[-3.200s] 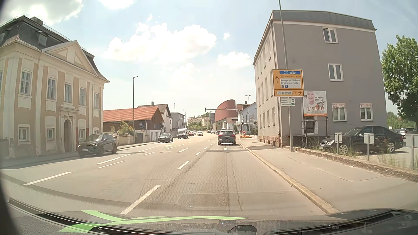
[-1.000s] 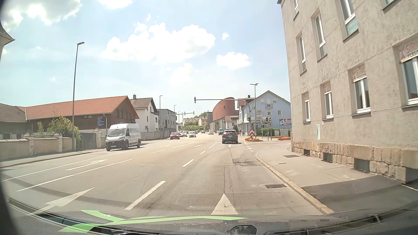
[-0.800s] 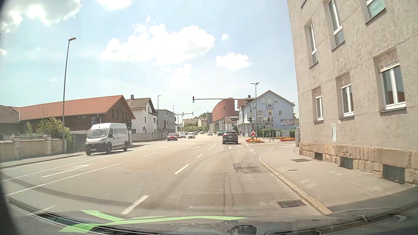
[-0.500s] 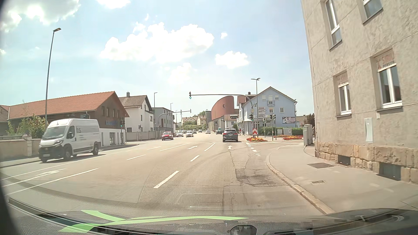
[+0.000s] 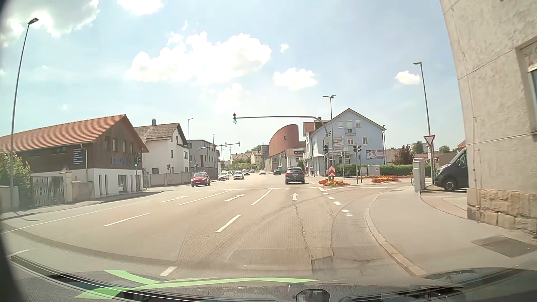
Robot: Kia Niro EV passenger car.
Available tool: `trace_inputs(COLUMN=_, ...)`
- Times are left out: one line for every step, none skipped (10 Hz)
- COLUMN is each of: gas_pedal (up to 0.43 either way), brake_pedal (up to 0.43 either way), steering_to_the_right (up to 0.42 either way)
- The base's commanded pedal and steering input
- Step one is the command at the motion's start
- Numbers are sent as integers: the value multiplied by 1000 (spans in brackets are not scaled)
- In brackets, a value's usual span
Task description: Follow the waypoints while adhering to traffic rules and regulations
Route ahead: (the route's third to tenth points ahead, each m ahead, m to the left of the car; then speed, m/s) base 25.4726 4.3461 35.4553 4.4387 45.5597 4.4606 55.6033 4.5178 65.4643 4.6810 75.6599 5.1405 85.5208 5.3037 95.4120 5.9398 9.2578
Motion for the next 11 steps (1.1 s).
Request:
trace_inputs(gas_pedal=228, brake_pedal=0, steering_to_the_right=6)
trace_inputs(gas_pedal=228, brake_pedal=0, steering_to_the_right=5)
trace_inputs(gas_pedal=228, brake_pedal=0, steering_to_the_right=5)
trace_inputs(gas_pedal=240, brake_pedal=0, steering_to_the_right=5)
trace_inputs(gas_pedal=240, brake_pedal=0, steering_to_the_right=3)
trace_inputs(gas_pedal=240, brake_pedal=0, steering_to_the_right=1)
trace_inputs(gas_pedal=240, brake_pedal=0, steering_to_the_right=1)
trace_inputs(gas_pedal=240, brake_pedal=0, steering_to_the_right=1)
trace_inputs(gas_pedal=228, brake_pedal=0, steering_to_the_right=0)
trace_inputs(gas_pedal=220, brake_pedal=0, steering_to_the_right=-2)
trace_inputs(gas_pedal=220, brake_pedal=0, steering_to_the_right=-4)
